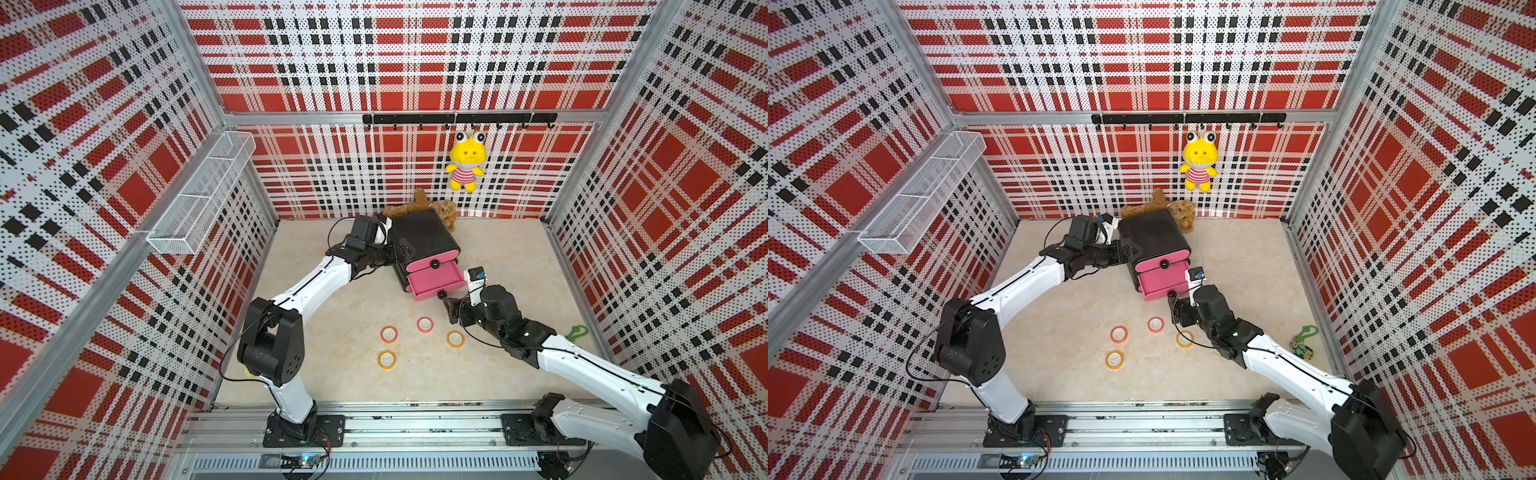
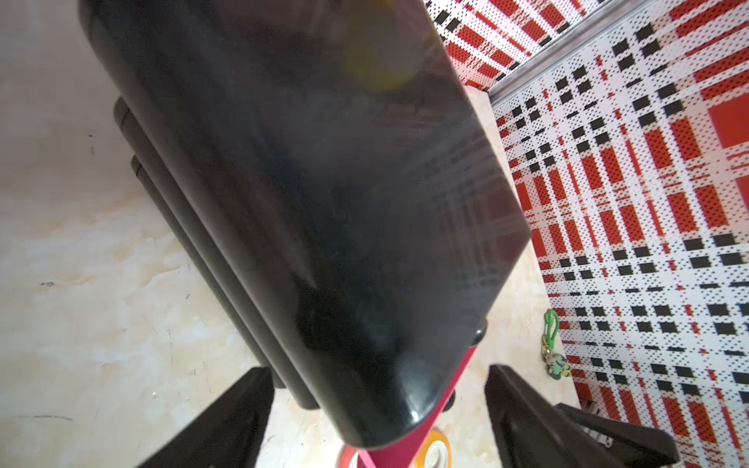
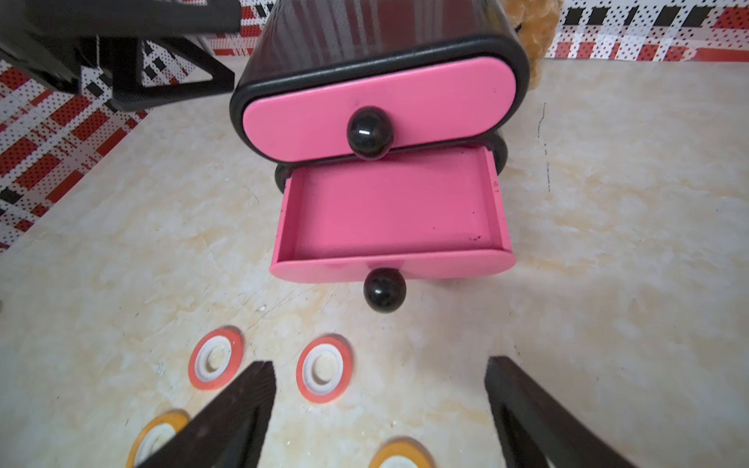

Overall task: Place the transparent tape into the drawer according to color
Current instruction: Open the drawer in the storage box, then pick up the tape from the center of the board.

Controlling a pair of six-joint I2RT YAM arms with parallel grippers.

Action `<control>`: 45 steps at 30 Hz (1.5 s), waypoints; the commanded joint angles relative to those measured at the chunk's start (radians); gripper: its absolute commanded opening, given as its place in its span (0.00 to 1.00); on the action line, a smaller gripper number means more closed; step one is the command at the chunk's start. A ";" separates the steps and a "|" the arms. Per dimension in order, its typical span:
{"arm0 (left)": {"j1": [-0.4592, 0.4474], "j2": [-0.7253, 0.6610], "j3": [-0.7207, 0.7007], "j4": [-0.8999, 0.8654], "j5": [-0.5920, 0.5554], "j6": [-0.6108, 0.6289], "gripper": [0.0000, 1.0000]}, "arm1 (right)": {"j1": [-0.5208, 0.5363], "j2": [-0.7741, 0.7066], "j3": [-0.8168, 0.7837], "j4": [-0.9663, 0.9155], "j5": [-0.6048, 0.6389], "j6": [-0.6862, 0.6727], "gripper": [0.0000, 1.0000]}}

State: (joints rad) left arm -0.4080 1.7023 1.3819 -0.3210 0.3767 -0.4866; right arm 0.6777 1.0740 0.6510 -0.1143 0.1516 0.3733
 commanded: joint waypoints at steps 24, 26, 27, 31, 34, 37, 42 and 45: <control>-0.008 -0.484 -0.401 -0.038 -0.214 -0.058 0.99 | -0.032 0.152 0.253 -0.673 -0.177 -0.018 1.00; 0.002 -0.487 -0.428 -0.036 -0.212 -0.057 0.99 | -0.033 0.188 0.276 -0.704 -0.171 -0.023 1.00; 0.007 -0.491 -0.444 -0.026 -0.207 -0.055 0.99 | -0.032 0.203 0.281 -0.712 -0.174 -0.025 1.00; 0.031 -0.491 -0.492 -0.002 -0.178 -0.046 0.99 | -0.032 0.256 0.291 -0.732 -0.168 -0.017 0.99; 0.054 -0.488 -0.518 0.015 -0.153 -0.036 0.99 | -0.032 0.288 0.287 -0.726 -0.160 -0.004 0.96; 0.078 -0.486 -0.541 0.040 -0.119 -0.032 0.99 | -0.029 0.325 0.279 -0.713 -0.155 0.001 0.89; 0.105 -0.479 -0.552 0.060 -0.090 -0.023 0.99 | 0.016 0.390 0.290 -0.696 -0.086 0.018 0.84; 0.116 -0.471 -0.554 0.068 -0.075 -0.017 0.99 | 0.035 0.429 0.302 -0.685 -0.051 0.024 0.83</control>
State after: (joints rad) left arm -0.3050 1.2350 0.8364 -0.2947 0.2680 -0.5262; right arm 0.6949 1.4780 0.9321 -0.8135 0.0460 0.3813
